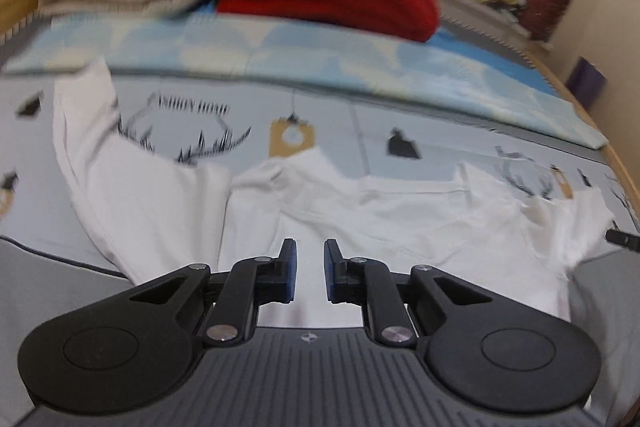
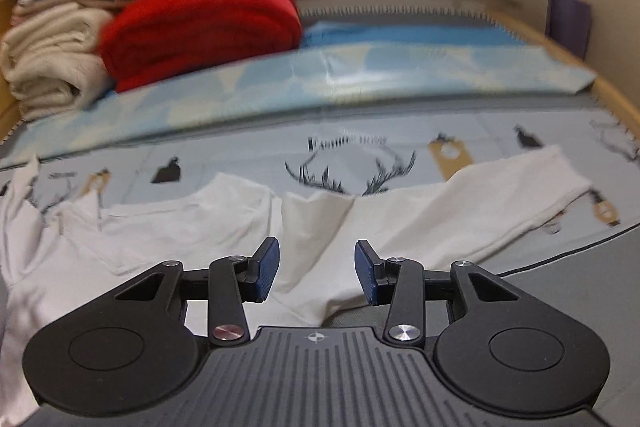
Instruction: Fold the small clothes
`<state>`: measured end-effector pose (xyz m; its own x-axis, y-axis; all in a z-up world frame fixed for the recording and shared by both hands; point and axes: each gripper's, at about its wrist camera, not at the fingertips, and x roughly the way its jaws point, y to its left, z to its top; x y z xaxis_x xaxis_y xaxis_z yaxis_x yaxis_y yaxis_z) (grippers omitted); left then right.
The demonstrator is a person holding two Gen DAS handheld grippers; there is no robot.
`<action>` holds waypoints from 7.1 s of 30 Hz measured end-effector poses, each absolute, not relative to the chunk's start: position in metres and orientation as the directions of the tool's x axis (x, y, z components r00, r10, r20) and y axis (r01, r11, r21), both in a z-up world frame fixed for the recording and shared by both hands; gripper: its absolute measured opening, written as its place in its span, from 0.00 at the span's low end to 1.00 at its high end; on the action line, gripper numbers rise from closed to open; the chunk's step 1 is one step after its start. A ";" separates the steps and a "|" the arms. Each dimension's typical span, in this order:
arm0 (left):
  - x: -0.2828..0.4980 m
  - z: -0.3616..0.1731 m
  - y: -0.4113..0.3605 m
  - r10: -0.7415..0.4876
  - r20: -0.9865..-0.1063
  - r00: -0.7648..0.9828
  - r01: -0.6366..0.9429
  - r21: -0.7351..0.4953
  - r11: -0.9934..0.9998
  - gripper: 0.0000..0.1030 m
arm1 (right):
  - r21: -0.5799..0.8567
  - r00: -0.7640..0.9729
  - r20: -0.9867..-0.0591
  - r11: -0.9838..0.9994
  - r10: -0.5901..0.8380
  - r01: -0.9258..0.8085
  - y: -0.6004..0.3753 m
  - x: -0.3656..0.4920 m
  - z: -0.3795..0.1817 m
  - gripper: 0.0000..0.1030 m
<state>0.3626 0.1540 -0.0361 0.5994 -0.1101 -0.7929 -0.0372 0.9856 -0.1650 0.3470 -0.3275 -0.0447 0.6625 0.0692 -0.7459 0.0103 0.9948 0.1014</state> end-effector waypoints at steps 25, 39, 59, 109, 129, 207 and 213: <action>0.490 -0.127 0.141 0.061 -0.784 0.618 -0.067 0.025 0.997 0.11 | -0.054 0.587 -0.807 0.998 -0.065 0.036 -0.318 0.476 -0.154 0.04; 0.480 -0.068 0.098 -0.133 -0.716 0.685 0.059 -0.127 0.990 0.26 | -0.068 0.688 -0.682 0.958 -0.248 0.279 -0.384 0.483 -0.116 0.48; 0.249 -0.080 0.062 -0.373 -0.914 0.160 0.528 -0.240 0.814 0.05 | 0.088 0.185 -0.975 0.978 0.123 -0.189 -0.335 0.274 -0.114 0.56; 0.191 -0.049 0.119 -0.282 -0.951 0.127 0.625 -0.143 0.767 0.22 | 0.161 0.209 -0.951 0.942 0.227 -0.294 -0.411 0.155 -0.046 0.02; 0.216 -0.017 0.134 -0.177 -0.909 0.376 0.426 0.000 0.905 0.44 | 0.096 0.400 -0.894 0.959 0.201 -0.268 -0.367 0.199 -0.043 0.29; 0.249 0.036 0.141 -0.118 -0.746 0.656 0.108 -0.062 0.992 0.74 | 0.207 0.746 -0.574 0.941 0.338 -0.267 -0.282 0.270 0.036 0.52; 0.285 0.040 0.156 -0.032 -0.734 0.679 -0.046 -0.085 0.995 0.74 | 0.160 0.787 -0.526 0.946 0.324 -0.283 -0.234 0.317 0.067 0.59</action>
<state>0.2849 0.1556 0.0398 0.6789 -0.0317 -0.7335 -0.0457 0.9953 -0.0854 0.3172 -0.2341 0.0667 0.7866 0.3241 -0.5256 -0.2826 0.9458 0.1602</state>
